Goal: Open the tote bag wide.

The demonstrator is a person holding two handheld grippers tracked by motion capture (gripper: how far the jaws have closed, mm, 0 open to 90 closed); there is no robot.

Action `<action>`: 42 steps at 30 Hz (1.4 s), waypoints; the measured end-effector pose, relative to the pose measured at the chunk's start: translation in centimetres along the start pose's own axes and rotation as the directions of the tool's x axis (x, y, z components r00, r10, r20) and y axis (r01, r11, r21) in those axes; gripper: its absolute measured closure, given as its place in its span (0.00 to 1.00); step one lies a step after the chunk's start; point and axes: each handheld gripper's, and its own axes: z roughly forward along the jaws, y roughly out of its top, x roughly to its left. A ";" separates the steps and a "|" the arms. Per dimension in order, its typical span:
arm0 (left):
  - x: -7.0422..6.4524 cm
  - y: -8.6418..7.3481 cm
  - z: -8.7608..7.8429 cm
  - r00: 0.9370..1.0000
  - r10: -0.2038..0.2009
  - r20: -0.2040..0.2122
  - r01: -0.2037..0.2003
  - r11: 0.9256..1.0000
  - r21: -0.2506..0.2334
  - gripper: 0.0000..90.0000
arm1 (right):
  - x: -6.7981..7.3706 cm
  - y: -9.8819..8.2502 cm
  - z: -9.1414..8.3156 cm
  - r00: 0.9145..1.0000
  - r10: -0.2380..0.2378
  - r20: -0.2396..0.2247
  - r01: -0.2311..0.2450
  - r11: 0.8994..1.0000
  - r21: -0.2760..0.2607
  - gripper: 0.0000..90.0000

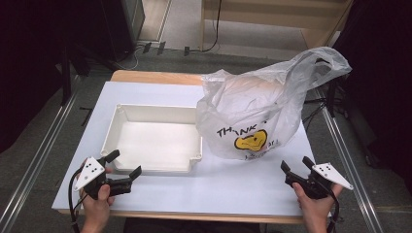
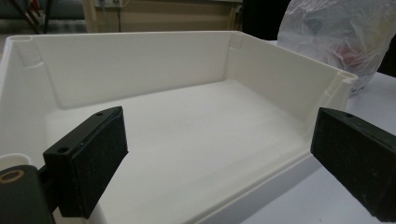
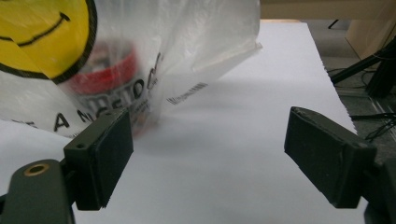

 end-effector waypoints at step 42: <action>-8.7 8.8 8.1 0.979 -0.036 0.202 0.050 0.997 -0.066 0.07 | 5.2 7.8 4.8 0.959 0.048 -0.281 -0.071 0.995 -0.073 0.73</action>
